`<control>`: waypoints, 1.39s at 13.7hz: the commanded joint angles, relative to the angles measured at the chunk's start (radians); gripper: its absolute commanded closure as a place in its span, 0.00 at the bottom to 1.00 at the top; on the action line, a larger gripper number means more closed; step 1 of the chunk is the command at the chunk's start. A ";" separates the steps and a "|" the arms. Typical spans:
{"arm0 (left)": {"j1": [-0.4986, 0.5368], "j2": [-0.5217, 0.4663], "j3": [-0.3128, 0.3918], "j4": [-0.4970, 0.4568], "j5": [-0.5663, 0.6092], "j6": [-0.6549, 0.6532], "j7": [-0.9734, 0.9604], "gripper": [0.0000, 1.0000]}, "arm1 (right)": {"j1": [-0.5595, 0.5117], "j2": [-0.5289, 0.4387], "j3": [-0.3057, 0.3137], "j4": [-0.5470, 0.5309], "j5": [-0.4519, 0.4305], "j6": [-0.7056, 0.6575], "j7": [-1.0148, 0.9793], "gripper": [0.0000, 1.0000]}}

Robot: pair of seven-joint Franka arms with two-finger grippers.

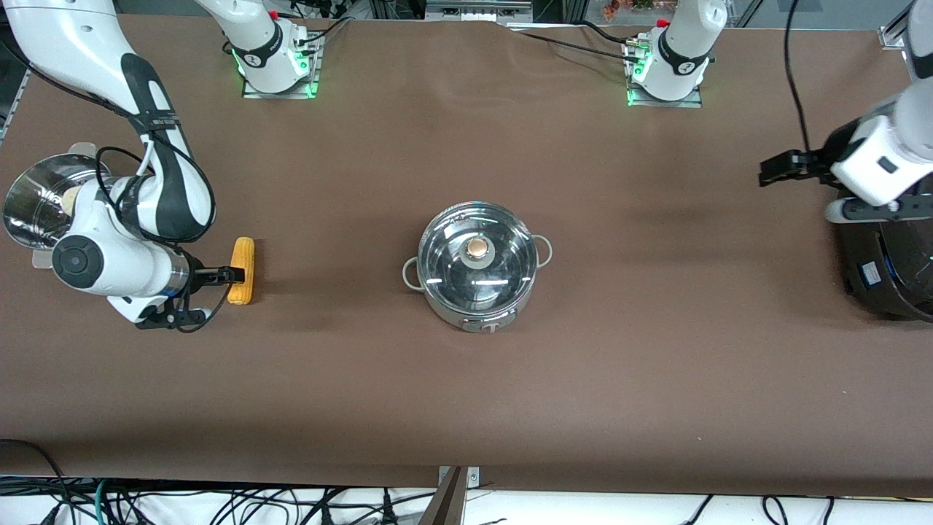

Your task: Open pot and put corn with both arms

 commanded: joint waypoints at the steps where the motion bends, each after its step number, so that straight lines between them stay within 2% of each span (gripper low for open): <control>1: 0.010 0.026 -0.106 0.014 -0.073 0.023 -0.153 0.00 | -0.005 -0.025 0.003 -0.083 0.016 0.062 0.004 0.00; 4: -0.019 0.118 -0.214 0.041 -0.081 0.137 -0.374 0.00 | -0.008 -0.009 0.003 -0.092 0.033 0.063 0.003 0.00; 6: -0.065 0.243 -0.264 0.156 -0.081 0.152 -0.553 0.00 | -0.011 0.003 0.003 -0.092 0.036 0.069 0.003 0.00; 8: -0.126 0.320 -0.264 0.227 -0.081 0.190 -0.640 0.00 | -0.012 0.018 0.003 -0.092 0.036 0.077 0.003 0.00; 11: -0.215 0.386 -0.256 0.256 -0.080 0.292 -0.646 0.00 | -0.025 0.034 0.001 -0.102 0.037 0.108 0.003 0.00; 12: -0.252 0.434 -0.255 0.302 -0.077 0.296 -0.654 0.00 | -0.026 0.037 0.001 -0.102 0.037 0.109 0.003 0.00; 16: -0.392 0.584 -0.171 0.457 -0.072 0.303 -0.686 0.00 | -0.026 0.051 0.003 -0.102 0.039 0.134 0.003 0.00; 19: -0.450 0.649 -0.144 0.492 -0.067 0.338 -0.687 0.00 | -0.026 0.066 0.003 -0.102 0.040 0.154 0.003 0.00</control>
